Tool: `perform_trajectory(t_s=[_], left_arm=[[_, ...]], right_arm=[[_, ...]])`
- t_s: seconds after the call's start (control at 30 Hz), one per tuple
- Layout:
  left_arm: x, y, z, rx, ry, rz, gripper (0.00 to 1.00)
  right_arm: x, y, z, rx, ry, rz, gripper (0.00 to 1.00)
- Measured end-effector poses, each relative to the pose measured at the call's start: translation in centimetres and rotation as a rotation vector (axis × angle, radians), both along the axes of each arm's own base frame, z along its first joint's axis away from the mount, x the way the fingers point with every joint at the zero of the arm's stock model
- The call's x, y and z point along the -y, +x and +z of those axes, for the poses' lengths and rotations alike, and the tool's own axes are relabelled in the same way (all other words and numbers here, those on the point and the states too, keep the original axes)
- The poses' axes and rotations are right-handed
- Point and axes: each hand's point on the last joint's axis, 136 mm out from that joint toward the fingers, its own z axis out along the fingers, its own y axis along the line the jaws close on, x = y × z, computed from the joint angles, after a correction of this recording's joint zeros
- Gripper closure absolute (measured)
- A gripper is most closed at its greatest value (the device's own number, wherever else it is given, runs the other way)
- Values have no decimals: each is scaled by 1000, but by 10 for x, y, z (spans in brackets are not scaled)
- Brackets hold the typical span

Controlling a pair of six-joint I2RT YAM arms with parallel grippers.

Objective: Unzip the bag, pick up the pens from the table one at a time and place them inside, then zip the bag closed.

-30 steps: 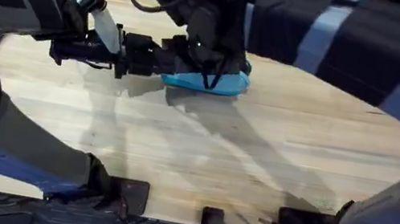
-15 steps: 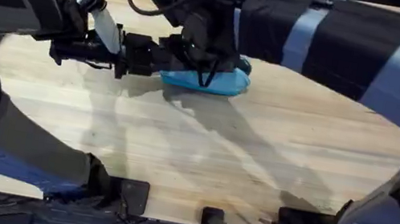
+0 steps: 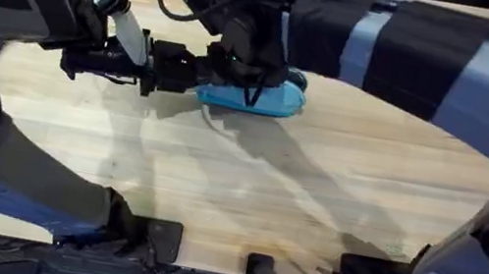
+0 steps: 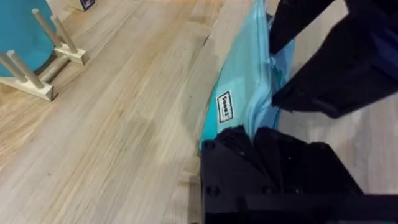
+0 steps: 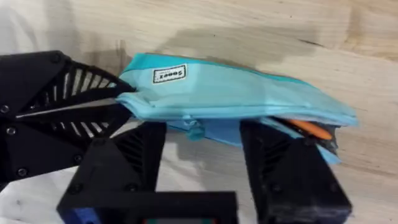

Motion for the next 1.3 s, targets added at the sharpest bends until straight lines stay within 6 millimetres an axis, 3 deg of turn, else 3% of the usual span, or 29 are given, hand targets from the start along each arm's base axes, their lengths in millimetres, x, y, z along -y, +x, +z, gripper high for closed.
perform_trajectory(t_s=[0.1, 0.27, 0.4, 1.3], left_arm=[[0, 0, 0, 0, 0, 0, 959], [0, 0, 0, 0, 0, 0, 959], [0, 0, 0, 0, 0, 0, 959], [0, 0, 0, 0, 0, 0, 959]], right_arm=[[0, 0, 0, 0, 0, -2, 397], [1, 1, 0, 2, -1, -4, 769], [0, 1, 0, 4, 2, -5, 943], [3, 2, 0, 2, -16, 17, 969]])
